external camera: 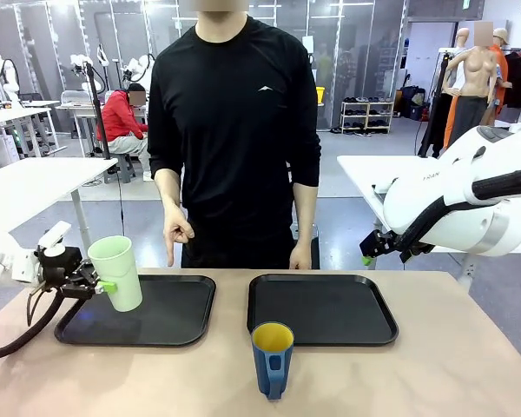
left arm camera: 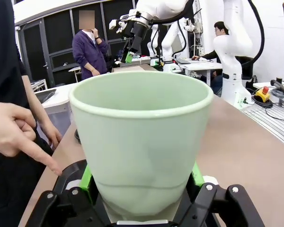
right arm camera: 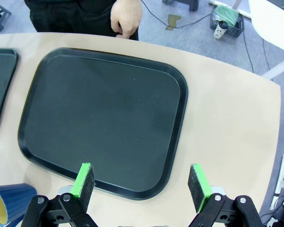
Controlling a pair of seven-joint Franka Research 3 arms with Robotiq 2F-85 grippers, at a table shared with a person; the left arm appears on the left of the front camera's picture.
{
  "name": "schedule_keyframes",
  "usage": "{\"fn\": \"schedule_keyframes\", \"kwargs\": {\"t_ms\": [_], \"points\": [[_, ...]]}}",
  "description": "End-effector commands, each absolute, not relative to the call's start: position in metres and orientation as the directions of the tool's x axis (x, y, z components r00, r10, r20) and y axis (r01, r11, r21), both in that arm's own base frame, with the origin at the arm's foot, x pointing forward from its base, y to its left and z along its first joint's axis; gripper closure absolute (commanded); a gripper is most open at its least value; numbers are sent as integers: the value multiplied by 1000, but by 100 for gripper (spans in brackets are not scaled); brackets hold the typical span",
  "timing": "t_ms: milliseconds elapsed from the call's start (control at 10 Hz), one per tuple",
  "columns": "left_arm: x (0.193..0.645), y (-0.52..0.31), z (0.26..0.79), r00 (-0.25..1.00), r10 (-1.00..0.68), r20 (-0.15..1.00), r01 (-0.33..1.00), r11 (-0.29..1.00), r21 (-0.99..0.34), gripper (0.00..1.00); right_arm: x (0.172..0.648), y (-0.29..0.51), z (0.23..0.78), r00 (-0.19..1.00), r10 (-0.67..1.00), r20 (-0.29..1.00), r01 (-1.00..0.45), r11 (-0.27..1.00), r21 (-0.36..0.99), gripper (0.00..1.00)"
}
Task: Sort and store the cups by type.
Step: Place the picked Reusable plastic cup into the Flat Tray indicated by the person.
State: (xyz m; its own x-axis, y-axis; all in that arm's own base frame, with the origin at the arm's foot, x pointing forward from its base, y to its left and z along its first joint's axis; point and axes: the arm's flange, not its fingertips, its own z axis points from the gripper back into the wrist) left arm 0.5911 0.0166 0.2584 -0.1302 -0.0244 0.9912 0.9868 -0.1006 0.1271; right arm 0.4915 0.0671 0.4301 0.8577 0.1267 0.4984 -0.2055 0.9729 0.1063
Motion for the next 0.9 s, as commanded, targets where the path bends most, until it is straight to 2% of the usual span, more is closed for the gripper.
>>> {"fn": "schedule_keyframes", "kwargs": {"t_ms": [0,800], "points": [[605,22,247,-145,22,989,984,-106,146,15,491,66,431,857,123,500,-205,972,111,0],[615,17,219,-97,-2,995,989,-109,97,15,491,66,431,857,123,500,-205,972,111,0]]}}
